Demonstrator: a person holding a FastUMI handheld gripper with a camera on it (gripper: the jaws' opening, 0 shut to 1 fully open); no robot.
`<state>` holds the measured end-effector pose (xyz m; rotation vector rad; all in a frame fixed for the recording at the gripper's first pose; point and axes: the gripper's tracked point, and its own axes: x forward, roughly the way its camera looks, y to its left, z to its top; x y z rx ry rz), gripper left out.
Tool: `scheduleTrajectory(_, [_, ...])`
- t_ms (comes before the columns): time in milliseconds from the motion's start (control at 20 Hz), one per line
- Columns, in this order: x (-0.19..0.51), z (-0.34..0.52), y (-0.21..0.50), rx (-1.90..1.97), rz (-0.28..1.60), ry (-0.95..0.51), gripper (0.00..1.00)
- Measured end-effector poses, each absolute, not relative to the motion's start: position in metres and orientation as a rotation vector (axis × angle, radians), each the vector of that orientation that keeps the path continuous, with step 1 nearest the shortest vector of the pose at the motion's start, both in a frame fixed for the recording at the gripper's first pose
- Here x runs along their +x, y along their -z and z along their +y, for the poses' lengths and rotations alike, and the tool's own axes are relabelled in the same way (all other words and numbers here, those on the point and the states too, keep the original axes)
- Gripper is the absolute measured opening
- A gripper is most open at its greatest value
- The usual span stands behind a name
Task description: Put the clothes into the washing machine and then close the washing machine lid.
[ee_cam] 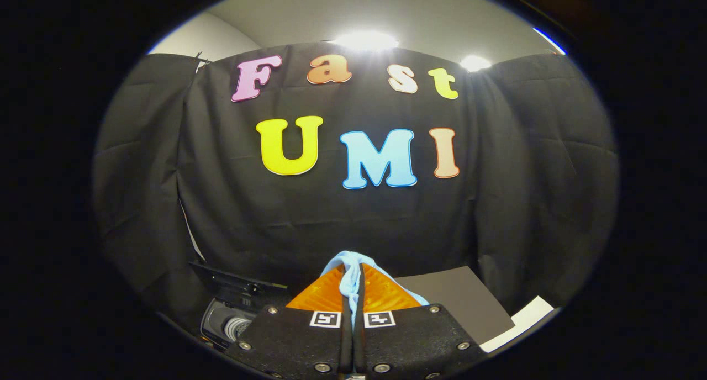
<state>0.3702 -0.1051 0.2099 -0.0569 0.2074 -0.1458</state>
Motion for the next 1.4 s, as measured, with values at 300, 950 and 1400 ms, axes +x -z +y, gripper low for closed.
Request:
scheduleTrajectory(300, [0.376, -0.032, -0.218, -0.044, 0.175, 0.213, 0.01])
scheduleTrajectory(950, [0.382, 0.154, -0.128, 0.009, 0.264, 0.143, 0.01])
scheduleTrajectory(1400, [0.414, 0.182, -0.003, -0.025, 0.413, 0.160, 0.01])
